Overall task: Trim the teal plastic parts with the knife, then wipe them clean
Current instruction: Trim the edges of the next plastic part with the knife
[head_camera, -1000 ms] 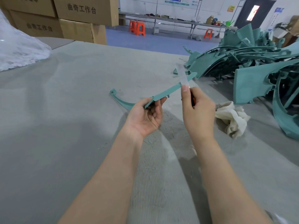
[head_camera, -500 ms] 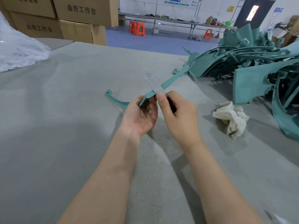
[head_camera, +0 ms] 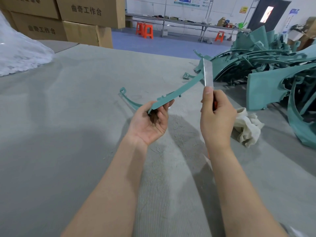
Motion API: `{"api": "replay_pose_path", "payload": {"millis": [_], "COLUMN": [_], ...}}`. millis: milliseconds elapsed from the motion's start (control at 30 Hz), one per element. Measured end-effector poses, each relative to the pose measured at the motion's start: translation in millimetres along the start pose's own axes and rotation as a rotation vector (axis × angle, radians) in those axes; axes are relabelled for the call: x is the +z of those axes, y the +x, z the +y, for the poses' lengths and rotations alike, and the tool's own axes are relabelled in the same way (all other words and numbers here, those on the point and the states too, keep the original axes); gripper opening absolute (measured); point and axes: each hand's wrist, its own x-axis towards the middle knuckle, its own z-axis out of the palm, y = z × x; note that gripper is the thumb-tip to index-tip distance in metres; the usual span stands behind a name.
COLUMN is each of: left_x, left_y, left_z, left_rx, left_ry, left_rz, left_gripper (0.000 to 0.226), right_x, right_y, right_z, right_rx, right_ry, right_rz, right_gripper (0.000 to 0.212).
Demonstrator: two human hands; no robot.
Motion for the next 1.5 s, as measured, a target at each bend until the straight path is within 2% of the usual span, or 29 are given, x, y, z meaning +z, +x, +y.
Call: {"api": "replay_pose_path", "payload": {"millis": [133, 267, 367, 433, 500, 633, 700, 800, 900, 1133, 1500], "left_x": [0.7, 0.8, 1.0, -0.1, 0.9, 1.3, 1.7, 3.6, 4.4, 11.6, 13.9], "left_y": [0.0, 1.0, 1.0, 2.2, 2.6, 4.5, 4.2, 1.9, 2.1, -0.6, -2.8], "left_z": [-0.7, 1.2, 1.0, 1.6, 2.6, 5.4, 6.0, 5.5, 3.1, -1.2, -2.9], "left_rx": [-0.005, 0.015, 0.036, 0.049, 0.077, 0.206, 0.228, 0.282, 0.324, 0.352, 0.348], "left_ry": [-0.047, -0.088, -0.099, -0.122, -0.149, 0.009, -0.022, -0.070, -0.052, -0.013, -0.032], "left_rz": [-0.031, -0.035, -0.041, -0.024, 0.011, 0.133, 0.160, 0.171, 0.196, 0.246, 0.257], "left_gripper": [0.037, 0.038, 0.030, 0.020, 0.024, 0.032, 0.036, 0.017, 0.017, 0.019, 0.018], "right_x": [3.2, 10.7, 15.2, 17.5, 19.4, 20.9, 20.3, 16.5, 13.9, 18.6, 18.5], "right_y": [-4.1, -11.9, -18.0, -21.4, -23.7, -26.3, -26.1, -21.7, -17.3, -23.6, -23.4], "right_z": [-3.6, -8.7, -10.8, -13.4, -16.1, -19.1, -18.6, -15.4, -12.6, -15.6, -17.7], "right_rx": [-0.038, -0.104, -0.142, -0.169, -0.201, -0.279, -0.255, -0.157, -0.089, -0.144, -0.142], "right_ry": [-0.006, -0.015, -0.025, -0.044, -0.057, -0.032, -0.018, 0.007, -0.020, -0.098, -0.093], "right_rz": [-0.036, -0.147, -0.230, -0.275, -0.324, -0.415, -0.397, -0.288, -0.222, -0.296, -0.298], "right_gripper": [0.048, 0.043, 0.044, 0.047, 0.048, 0.043, 0.045, 0.045, 0.039, 0.048, 0.048]}}
